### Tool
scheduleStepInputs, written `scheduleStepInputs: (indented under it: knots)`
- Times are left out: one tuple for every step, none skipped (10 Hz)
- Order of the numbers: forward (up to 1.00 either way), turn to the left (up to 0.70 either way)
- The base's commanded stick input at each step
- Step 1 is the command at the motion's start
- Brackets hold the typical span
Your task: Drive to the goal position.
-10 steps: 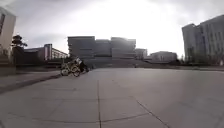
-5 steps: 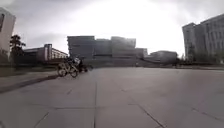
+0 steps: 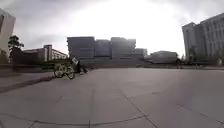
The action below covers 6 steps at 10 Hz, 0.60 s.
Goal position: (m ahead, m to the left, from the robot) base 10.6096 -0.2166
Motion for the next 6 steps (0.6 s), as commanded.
scheduleStepInputs:
  knots:
    - [0.85,0.00]
    - [0.85,0.00]
    - [0.85,0.00]
    - [0.85,0.00]
    - [0.85,0.00]
    - [0.85,0.00]
